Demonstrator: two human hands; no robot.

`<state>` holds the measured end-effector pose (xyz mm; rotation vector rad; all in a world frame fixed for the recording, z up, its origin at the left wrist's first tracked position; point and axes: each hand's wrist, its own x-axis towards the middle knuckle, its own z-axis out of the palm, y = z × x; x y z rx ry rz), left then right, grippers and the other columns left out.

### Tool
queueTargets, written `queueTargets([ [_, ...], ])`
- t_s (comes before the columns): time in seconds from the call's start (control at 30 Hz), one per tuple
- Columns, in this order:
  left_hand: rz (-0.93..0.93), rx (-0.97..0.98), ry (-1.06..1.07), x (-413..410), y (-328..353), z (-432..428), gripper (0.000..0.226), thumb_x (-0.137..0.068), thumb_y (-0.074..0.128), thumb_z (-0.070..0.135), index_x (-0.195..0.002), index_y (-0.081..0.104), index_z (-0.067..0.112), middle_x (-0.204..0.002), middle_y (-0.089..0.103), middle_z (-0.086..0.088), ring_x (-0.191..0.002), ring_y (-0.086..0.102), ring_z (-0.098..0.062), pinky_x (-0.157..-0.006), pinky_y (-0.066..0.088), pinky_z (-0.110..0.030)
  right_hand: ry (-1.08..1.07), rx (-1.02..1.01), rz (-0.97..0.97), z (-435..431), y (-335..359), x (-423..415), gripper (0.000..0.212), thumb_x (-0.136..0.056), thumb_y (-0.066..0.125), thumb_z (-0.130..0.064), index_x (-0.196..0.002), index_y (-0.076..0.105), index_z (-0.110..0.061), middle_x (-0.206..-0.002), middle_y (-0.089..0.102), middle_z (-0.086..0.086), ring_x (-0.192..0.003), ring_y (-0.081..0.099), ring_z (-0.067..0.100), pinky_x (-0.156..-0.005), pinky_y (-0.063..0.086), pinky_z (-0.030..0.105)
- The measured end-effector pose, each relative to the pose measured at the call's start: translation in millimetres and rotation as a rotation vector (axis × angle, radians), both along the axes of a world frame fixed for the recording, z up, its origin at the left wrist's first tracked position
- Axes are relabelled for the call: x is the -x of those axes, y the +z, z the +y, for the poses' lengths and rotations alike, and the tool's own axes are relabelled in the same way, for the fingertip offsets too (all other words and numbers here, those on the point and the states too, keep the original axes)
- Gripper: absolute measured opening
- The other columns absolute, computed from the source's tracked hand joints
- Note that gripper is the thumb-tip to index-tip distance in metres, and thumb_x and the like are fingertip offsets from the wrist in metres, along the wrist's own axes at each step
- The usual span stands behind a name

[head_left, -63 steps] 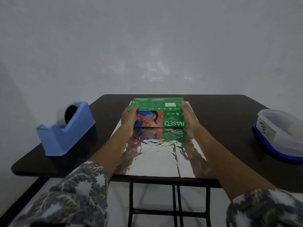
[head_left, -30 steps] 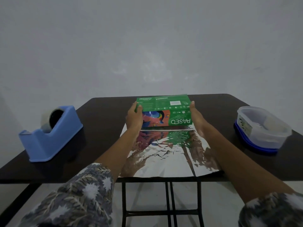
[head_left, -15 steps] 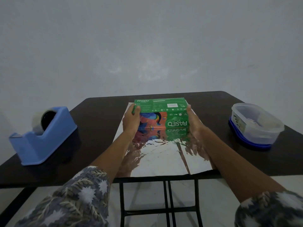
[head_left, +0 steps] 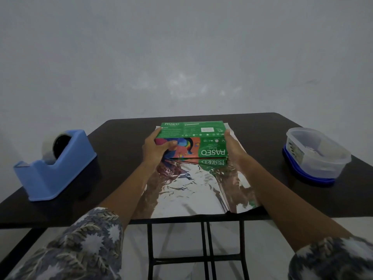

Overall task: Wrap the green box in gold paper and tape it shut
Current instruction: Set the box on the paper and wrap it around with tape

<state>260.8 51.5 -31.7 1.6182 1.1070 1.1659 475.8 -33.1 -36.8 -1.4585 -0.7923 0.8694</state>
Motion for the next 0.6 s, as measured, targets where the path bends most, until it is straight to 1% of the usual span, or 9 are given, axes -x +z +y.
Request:
queueTargets([
  [0.13, 0.001, -0.026, 0.021, -2, -2, -6, 0.081, -0.066, 0.085, 0.021, -0.138, 0.048, 0.013, -0.119, 0.063, -0.006, -0.107, 0.061, -0.022, -0.095, 0.051, -0.041, 0.0, 0.002, -0.02, 0, 1, -2, 0.059, -0.1, 0.014, -0.052, -0.142, 0.038, -0.019, -0.144, 0.042, 0.01, -0.132, 0.041, 0.027, -0.113, 0.028, 0.048],
  [0.23, 0.01, -0.037, 0.012, -3, -1, -14, 0.081, -0.07, 0.081, 0.023, -0.141, 0.042, 0.014, -0.119, 0.059, -0.001, -0.109, 0.059, -0.022, -0.096, 0.05, -0.038, 0.004, 0.01, -0.022, -4, 0, -2, 0.062, -0.097, 0.014, -0.058, -0.142, 0.038, -0.022, -0.144, 0.043, 0.008, -0.131, 0.043, 0.027, -0.112, 0.029, 0.049],
  [0.33, 0.045, -0.051, 0.048, -2, 4, -25, 0.086, -0.081, 0.071, 0.036, -0.15, 0.021, 0.019, -0.142, 0.043, -0.001, -0.13, 0.043, -0.022, -0.104, 0.038, -0.037, -0.021, 0.015, -0.135, -7, -5, -1, 0.069, -0.093, 0.015, -0.063, -0.151, 0.013, -0.025, -0.155, 0.025, 0.008, -0.14, 0.028, 0.03, -0.114, 0.023, 0.051],
  [0.4, 0.072, -0.134, 0.108, 6, 9, -39, 0.071, -0.09, 0.058, 0.041, -0.148, 0.024, 0.018, -0.148, 0.038, -0.004, -0.134, 0.039, -0.023, -0.101, 0.037, -0.033, -0.115, 0.1, -0.34, -12, -11, -4, 0.068, -0.095, 0.015, -0.059, -0.151, -0.001, -0.023, -0.155, 0.022, 0.011, -0.142, 0.021, 0.034, -0.116, 0.017, 0.049],
  [0.47, 0.277, -0.265, 0.068, 19, 11, -54, 0.055, -0.096, 0.046, 0.042, -0.143, 0.035, 0.017, -0.14, 0.047, -0.004, -0.125, 0.047, -0.02, -0.09, 0.039, -0.029, -0.171, 0.251, -0.619, -22, -14, -5, 0.067, -0.097, 0.011, -0.054, -0.152, 0.004, -0.016, -0.153, 0.026, 0.013, -0.143, 0.02, 0.031, -0.116, 0.008, 0.047],
  [0.5, 0.47, -0.297, -0.001, 27, 7, -60, 0.058, -0.096, 0.041, 0.046, -0.146, 0.031, 0.017, -0.143, 0.044, -0.003, -0.127, 0.044, -0.02, -0.094, 0.039, -0.033, -0.159, 0.307, -0.724, -27, -15, -6, 0.066, -0.098, 0.009, -0.052, -0.151, 0.01, -0.013, -0.154, 0.026, 0.013, -0.143, 0.02, 0.029, -0.116, 0.004, 0.046],
  [0.53, 0.682, -0.304, -0.085, 34, 1, -63, 0.069, -0.095, 0.037, 0.053, -0.15, 0.019, 0.016, -0.152, 0.031, -0.002, -0.136, 0.034, -0.021, -0.104, 0.032, -0.04, -0.137, 0.346, -0.803, -29, -17, -6, 0.066, -0.099, 0.008, -0.051, -0.151, 0.014, -0.011, -0.154, 0.025, 0.012, -0.144, 0.019, 0.027, -0.116, 0.003, 0.046],
  [0.57, 0.869, -0.289, -0.159, 42, -5, -66, 0.081, -0.091, 0.032, 0.062, -0.152, 0.005, 0.017, -0.158, 0.014, 0.0, -0.144, 0.019, -0.019, -0.113, 0.018, -0.045, -0.108, 0.388, -0.86, -31, -20, -7, 0.065, -0.099, 0.007, -0.051, -0.15, 0.017, -0.011, -0.155, 0.023, 0.012, -0.144, 0.017, 0.026, -0.115, 0.003, 0.048],
  [0.6, 1.004, -0.266, -0.215, 49, -12, -68, 0.089, -0.086, 0.027, 0.069, -0.152, -0.005, 0.018, -0.16, 0.001, 0.001, -0.146, 0.006, -0.017, -0.116, 0.006, -0.048, -0.078, 0.429, -0.915, -34, -24, -8, 0.065, -0.099, 0.007, -0.05, -0.15, 0.018, -0.012, -0.155, 0.022, 0.012, -0.144, 0.017, 0.026, -0.115, 0.003, 0.049],
])
